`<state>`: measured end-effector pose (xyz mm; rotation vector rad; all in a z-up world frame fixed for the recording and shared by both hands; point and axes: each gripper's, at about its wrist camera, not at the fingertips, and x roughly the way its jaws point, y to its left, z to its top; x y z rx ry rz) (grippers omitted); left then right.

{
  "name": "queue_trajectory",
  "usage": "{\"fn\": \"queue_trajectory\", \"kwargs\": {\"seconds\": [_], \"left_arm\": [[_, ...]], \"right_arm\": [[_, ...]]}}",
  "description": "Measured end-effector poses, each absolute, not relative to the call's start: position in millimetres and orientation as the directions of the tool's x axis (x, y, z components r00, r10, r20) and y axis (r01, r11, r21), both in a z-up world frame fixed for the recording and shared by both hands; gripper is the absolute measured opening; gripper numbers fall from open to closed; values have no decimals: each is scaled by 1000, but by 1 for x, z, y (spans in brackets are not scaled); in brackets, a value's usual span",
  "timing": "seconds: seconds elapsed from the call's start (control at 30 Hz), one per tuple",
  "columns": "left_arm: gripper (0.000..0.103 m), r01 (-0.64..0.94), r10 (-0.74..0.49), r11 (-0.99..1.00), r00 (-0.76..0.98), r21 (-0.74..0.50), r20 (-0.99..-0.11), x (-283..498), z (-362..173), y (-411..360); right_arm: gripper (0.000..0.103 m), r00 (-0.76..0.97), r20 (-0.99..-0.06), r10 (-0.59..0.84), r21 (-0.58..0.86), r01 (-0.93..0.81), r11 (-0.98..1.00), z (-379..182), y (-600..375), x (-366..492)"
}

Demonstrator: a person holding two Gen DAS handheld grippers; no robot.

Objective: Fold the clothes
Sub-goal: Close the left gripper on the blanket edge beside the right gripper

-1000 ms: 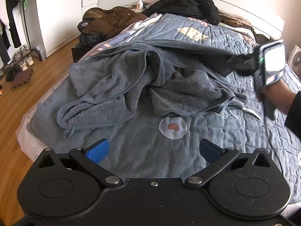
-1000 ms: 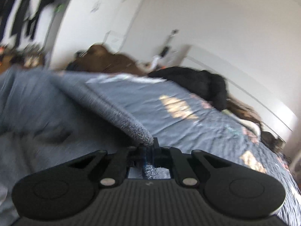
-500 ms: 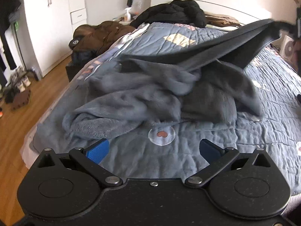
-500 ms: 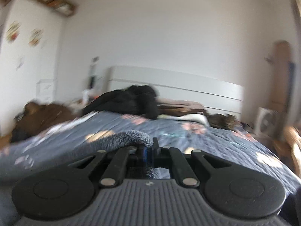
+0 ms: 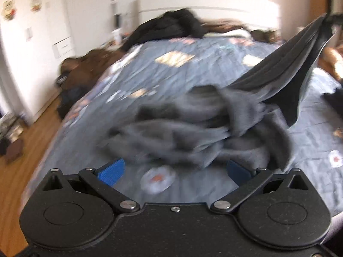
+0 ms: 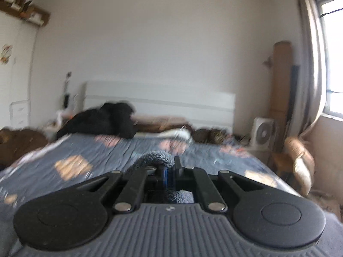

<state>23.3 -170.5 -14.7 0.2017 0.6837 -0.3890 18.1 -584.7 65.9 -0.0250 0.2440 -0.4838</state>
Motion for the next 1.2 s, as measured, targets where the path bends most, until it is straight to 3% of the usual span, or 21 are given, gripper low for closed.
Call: {"fn": "queue_trajectory", "kwargs": {"seconds": [0.2,0.37,0.43,0.67,0.77,0.87,0.9,1.0,1.03,1.07,1.1,1.2], "left_arm": [[102,537,-394,841,700,74,-596,55,-38,-248],[92,571,-397,815,676,101,-621,82,-65,-277],[83,581,-396,807,666,107,-632,93,-75,-287],[72,617,-397,779,628,117,-670,128,-109,-319],[62,625,-416,776,601,78,-682,134,-112,-318],[59,633,-435,773,574,39,-694,140,-115,-318],[52,635,-441,772,565,26,-698,142,-116,-317],[46,640,-460,768,537,-13,-707,148,-119,-317],[40,642,-466,766,528,-27,-710,150,-120,-317],[16,643,-473,765,518,-40,-713,152,-121,-317],[7,644,-479,763,509,-53,-716,154,-122,-316],[6,647,-496,758,485,-86,-720,159,-123,-315]], "right_arm": [[5,869,-320,-377,39,410,911,5,-573,-9],[5,869,-382,-315,83,372,925,-50,-569,-11],[5,863,-402,-305,85,367,926,-67,-572,-8],[6,855,-431,-288,118,370,922,-87,-588,-6],[6,854,-428,-296,119,378,918,-90,-591,-11],[6,853,-434,-291,124,377,918,-93,-594,-11],[6,853,-435,-289,121,374,920,-94,-593,-11],[6,857,-435,-276,139,367,920,-95,-594,-11],[6,858,-434,-274,143,366,920,-94,-594,-11],[6,859,-433,-273,143,365,920,-94,-594,-11],[6,860,-432,-273,144,364,920,-93,-594,-12],[6,861,-432,-269,155,365,918,-92,-595,-13]]}}
